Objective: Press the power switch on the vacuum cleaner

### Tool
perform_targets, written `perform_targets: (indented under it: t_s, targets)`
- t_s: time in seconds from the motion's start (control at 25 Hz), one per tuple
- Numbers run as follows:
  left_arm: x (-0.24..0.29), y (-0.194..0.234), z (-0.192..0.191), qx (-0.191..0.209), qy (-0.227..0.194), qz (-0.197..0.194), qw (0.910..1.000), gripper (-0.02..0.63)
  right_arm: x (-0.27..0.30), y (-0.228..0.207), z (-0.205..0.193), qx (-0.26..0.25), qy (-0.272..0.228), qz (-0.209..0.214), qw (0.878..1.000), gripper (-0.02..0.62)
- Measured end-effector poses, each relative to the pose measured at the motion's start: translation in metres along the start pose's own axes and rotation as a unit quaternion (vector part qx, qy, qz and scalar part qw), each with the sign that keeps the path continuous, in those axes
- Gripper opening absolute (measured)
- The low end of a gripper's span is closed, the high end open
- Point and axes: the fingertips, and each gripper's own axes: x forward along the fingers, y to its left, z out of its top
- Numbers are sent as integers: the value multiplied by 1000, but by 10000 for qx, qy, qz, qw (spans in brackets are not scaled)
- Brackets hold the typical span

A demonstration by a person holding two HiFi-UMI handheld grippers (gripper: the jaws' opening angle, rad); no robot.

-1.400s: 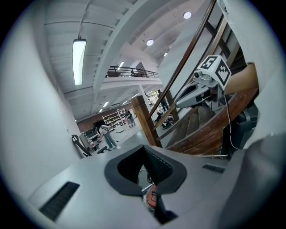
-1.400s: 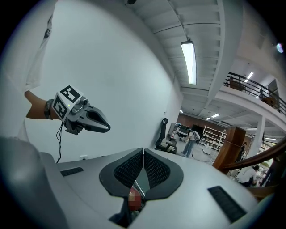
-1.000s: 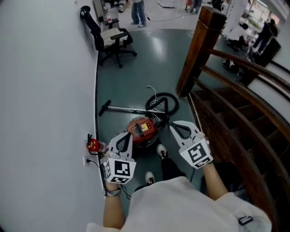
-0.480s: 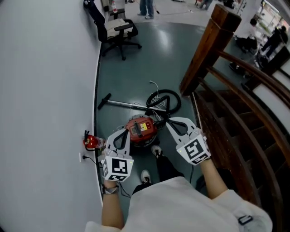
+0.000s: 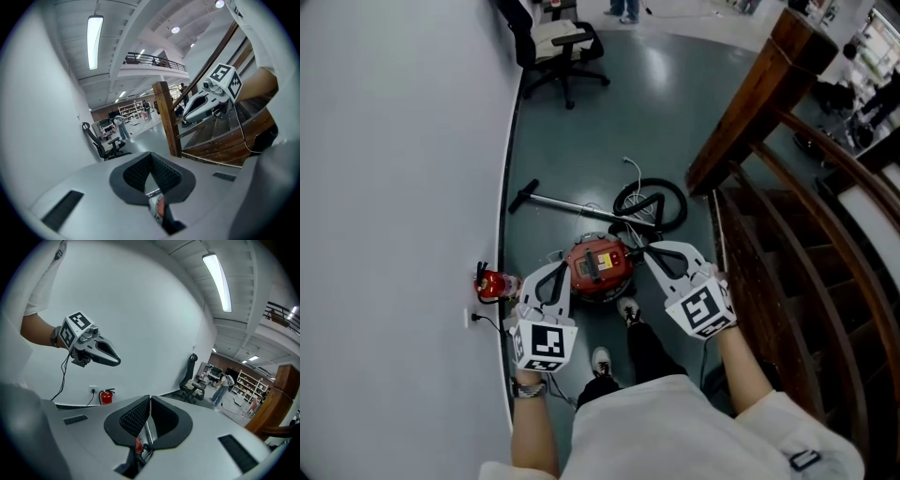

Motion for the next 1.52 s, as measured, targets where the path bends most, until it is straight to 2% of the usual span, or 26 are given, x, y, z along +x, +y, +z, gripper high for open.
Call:
perform_targets:
  t_s: [0.28, 0.52, 0.72, 0.92, 1.24, 1.52]
  targets:
    - [24, 3, -24, -112, 212, -66, 9997, 0, 32, -6, -9, -105, -30, 292, 9995, 31]
    - [42, 6, -31, -226, 329, -79, 9992, 0, 49, -16, -24, 19, 63, 374, 9993, 31]
    - [57, 10, -43, -382, 413, 9, 9984, 0, 61, -19, -36, -57, 209, 550, 9982, 31]
    - [72, 4, -51, -440, 501, -13, 9978, 0, 71, -18, -44, 93, 191, 761, 9969, 31]
    - [85, -3, -72, -625, 635, 46, 9960, 0, 98, -11, -73, 157, 308, 1036, 9940, 31]
    - [102, -4, -95, -779, 727, 88, 9943, 0, 127, -13, -105, 296, 509, 1066, 9926, 31]
